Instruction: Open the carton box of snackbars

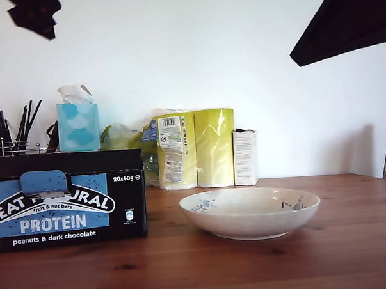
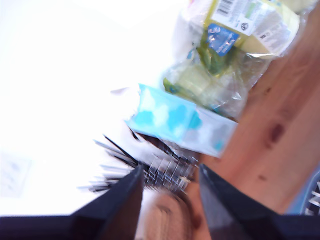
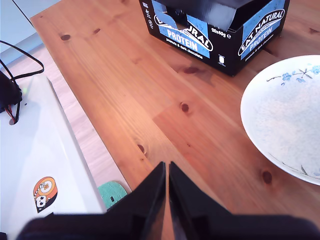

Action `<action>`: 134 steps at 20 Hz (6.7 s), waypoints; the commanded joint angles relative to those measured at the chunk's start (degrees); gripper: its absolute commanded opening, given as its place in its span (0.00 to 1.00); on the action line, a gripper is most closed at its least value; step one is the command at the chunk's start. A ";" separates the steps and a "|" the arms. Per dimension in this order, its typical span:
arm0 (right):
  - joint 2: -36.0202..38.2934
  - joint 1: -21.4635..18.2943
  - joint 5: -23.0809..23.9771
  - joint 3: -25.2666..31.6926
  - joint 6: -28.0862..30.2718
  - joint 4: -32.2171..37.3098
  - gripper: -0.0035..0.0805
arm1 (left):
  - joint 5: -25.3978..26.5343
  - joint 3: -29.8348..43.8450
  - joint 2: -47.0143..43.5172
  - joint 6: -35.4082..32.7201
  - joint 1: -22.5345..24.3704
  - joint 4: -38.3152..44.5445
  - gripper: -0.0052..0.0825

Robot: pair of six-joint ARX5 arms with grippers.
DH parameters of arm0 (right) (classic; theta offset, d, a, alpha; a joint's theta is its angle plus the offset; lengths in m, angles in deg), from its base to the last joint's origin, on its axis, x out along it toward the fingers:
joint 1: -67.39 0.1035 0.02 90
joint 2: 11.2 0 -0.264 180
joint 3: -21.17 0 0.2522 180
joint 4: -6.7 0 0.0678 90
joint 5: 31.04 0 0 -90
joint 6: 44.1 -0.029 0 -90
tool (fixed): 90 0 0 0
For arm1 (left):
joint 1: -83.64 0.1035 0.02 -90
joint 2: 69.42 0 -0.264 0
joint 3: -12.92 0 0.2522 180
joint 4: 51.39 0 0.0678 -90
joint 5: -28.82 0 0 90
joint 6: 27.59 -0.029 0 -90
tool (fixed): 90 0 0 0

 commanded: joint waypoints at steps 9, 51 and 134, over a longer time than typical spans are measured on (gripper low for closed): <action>0.04 0.26 -0.02 -0.85 0.20 0.20 0.03 | -27.47 3.63 4.17 8.41 5.01 -24.39 0.03; 0.04 0.26 -0.07 -0.85 0.50 0.13 0.03 | -11.87 19.69 4.33 10.54 8.92 28.61 0.03; 2.12 -11.43 7.74 -12.41 2.93 -0.15 0.03 | -48.33 22.67 -14.93 36.83 16.48 4.81 0.03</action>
